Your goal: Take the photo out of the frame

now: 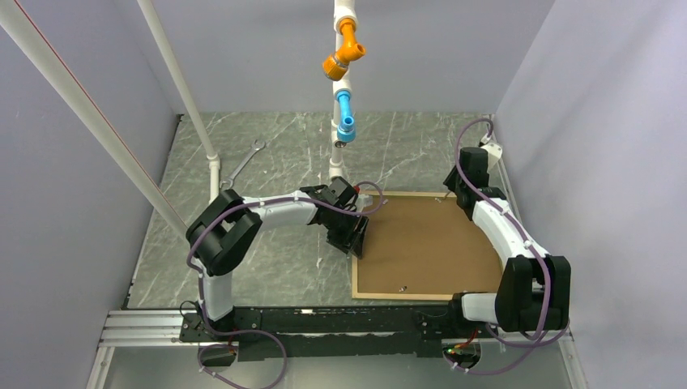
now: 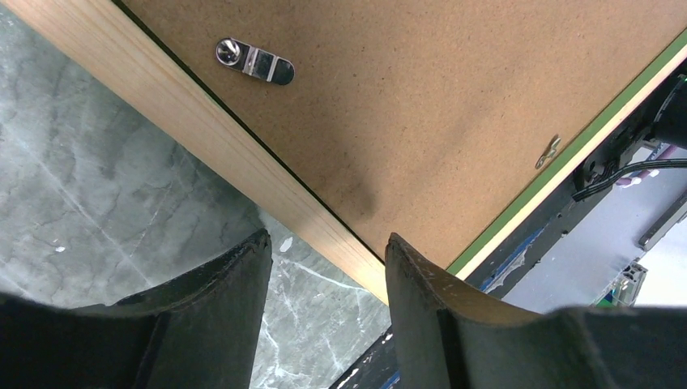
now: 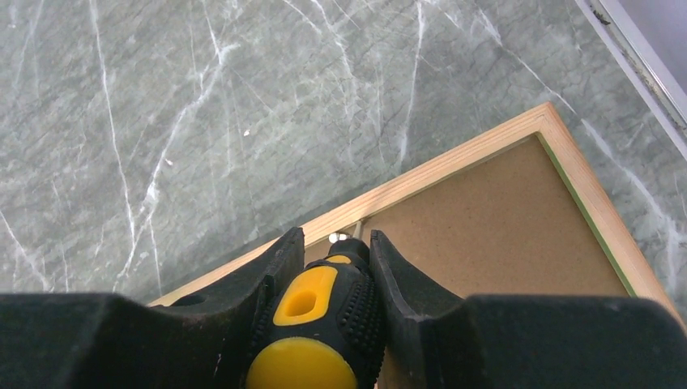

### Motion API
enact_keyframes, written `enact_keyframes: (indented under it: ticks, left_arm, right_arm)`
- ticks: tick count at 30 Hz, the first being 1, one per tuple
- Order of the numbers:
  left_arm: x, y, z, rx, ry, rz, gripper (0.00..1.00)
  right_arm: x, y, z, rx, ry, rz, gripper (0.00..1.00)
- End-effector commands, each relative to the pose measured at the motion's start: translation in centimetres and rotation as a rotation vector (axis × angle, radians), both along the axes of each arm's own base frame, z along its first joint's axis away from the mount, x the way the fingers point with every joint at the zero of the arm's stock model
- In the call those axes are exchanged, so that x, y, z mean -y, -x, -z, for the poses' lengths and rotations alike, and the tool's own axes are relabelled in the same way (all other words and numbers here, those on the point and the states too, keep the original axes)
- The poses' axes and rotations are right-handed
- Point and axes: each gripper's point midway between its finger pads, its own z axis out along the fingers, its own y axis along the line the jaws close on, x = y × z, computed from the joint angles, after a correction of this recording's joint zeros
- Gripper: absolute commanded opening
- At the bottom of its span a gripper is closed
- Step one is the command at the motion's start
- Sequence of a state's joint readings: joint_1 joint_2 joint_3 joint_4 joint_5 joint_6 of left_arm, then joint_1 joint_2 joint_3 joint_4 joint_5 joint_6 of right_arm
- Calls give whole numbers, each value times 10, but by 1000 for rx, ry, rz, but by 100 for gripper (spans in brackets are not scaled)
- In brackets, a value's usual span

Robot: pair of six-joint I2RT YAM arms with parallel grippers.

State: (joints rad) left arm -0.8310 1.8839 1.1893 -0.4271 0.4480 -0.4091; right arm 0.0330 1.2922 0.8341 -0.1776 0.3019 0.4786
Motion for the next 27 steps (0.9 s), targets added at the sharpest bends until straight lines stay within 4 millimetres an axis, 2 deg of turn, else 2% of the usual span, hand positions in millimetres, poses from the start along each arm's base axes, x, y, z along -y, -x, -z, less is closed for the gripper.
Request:
enact_keyframes:
  ticks: [1, 10, 15, 20, 27]
  left_arm:
    - [8, 0, -1, -4, 28, 9, 57]
    - [7, -1, 0, 0, 23, 8, 57]
    - [7, -2, 0, 4, 19, 7, 57]
    - [6, -4, 3, 8, 4, -1, 57]
    - [4, -13, 9, 19, -24, -23, 48]
  right_arm:
    - [-19, -8, -8, 55, -58, -75, 0]
    - [-40, -6, -3, 44, -117, -165, 0]
    - [-42, -1, -1, 25, -116, -169, 0]
    - [-41, 1, 15, -57, -120, -156, 0]
    - [-61, 7, 32, -127, -196, -240, 0]
